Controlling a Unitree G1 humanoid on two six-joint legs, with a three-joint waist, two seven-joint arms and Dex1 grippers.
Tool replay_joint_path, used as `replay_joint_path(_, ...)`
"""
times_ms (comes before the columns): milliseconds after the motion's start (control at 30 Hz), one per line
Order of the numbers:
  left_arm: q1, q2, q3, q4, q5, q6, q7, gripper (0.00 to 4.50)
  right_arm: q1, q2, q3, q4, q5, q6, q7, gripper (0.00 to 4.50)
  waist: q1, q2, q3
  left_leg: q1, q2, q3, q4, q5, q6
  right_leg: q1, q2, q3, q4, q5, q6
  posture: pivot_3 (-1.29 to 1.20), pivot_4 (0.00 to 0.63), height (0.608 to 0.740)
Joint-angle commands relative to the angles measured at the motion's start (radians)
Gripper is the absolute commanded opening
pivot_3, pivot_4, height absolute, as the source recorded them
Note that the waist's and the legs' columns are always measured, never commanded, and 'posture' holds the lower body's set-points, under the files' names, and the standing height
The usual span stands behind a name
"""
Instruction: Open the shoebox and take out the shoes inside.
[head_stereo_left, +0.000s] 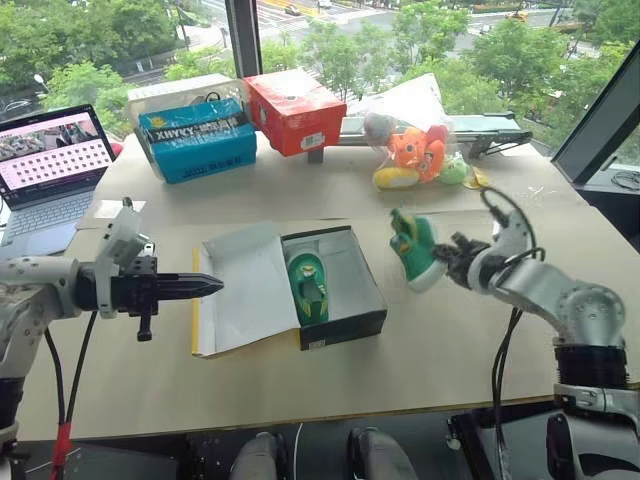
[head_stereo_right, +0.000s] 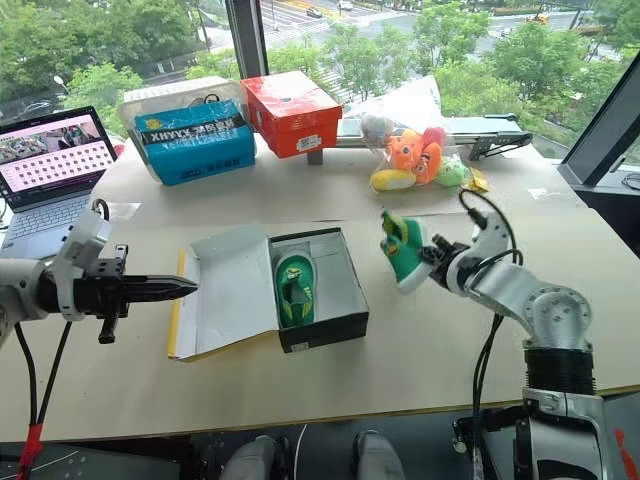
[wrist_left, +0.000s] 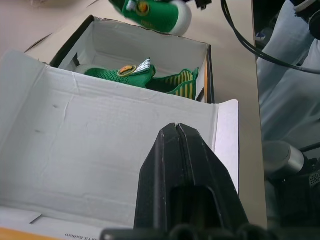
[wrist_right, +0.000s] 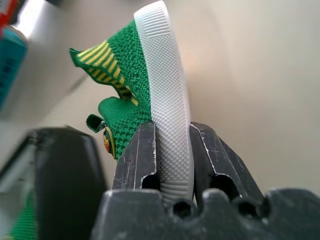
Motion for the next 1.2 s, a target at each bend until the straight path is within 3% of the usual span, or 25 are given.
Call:
replay_joint_path(33, -0.022, 0.001, 0.011, -0.015, -0.006, -0.016, 0.002, 0.0, -0.031, -0.025, 0.018, 0.046, -0.153, 0.031, 0.096, 0.48, 0.001, 0.0, 0.0, 0.0, 0.0, 0.0, 0.0, 0.0, 0.0, 0.0, 0.0, 0.0, 0.0, 0.0, 0.0, 0.0, 0.15, 0.739)
replay_joint_path(333, -0.025, -0.003, 0.011, -0.015, -0.005, -0.02, 0.002, 0.0, -0.032, -0.077, 0.059, -0.009, -0.42, 0.105, 0.19, 0.48, 0.016, 0.0, 0.0, 0.001, -0.001, 0.0, 0.001, -0.003, -0.004, 0.001, -0.001, 0.001, 0.0, 0.002, 0.003, 0.0, 0.15, 0.739)
replay_joint_path(400, -0.028, -0.005, 0.007, -0.013, -0.005, -0.022, 0.0, 0.0, -0.026, -0.068, 0.043, -0.026, -0.453, 0.111, 0.197, 1.43, 0.02, 0.0, 0.0, 0.001, -0.001, 0.0, 0.001, -0.003, -0.004, 0.001, -0.001, 0.001, 0.0, 0.002, 0.003, 0.0, 0.15, 0.739)
replay_joint_path(633, -0.041, -0.005, -0.004, 0.002, 0.0, -0.029, -0.012, 0.0, -0.042, -0.056, -0.014, -0.086, -0.546, 0.159, 0.223, 3.7, 0.016, 0.0, 0.0, -0.001, -0.001, 0.0, 0.001, -0.002, -0.004, -0.001, 0.0, 0.002, 0.0, 0.002, 0.003, 0.0, 0.15, 0.739)
replay_joint_path(900, -0.048, 0.001, -0.009, 0.01, 0.0, -0.031, -0.021, 0.0, -0.066, -0.168, -0.044, -0.275, -0.666, 0.227, 0.268, 3.7, 0.016, 0.001, 0.001, -0.001, -0.001, 0.0, 0.001, -0.002, -0.003, -0.001, 0.001, 0.004, 0.0, 0.001, 0.003, 0.0, 0.15, 0.739)
replay_joint_path(1067, -0.052, 0.002, -0.013, 0.017, 0.004, -0.033, -0.026, 0.0, -0.202, -0.222, -0.105, -0.448, -0.522, 0.38, 0.39, 3.7, 0.013, 0.005, 0.006, -0.002, -0.001, 0.001, 0.001, -0.002, -0.004, -0.003, 0.0, 0.004, 0.0, 0.002, 0.003, 0.0, 0.15, 0.739)
replay_joint_path(1200, -0.063, -0.002, -0.025, 0.026, 0.01, -0.035, -0.028, 0.0, -0.419, -0.011, -0.159, -0.436, -0.284, 0.539, 0.34, 3.7, 0.008, 0.005, 0.006, -0.001, 0.001, 0.0, 0.001, -0.002, -0.004, -0.003, 0.006, 0.006, 0.0, 0.001, 0.003, 0.0, 0.15, 0.739)
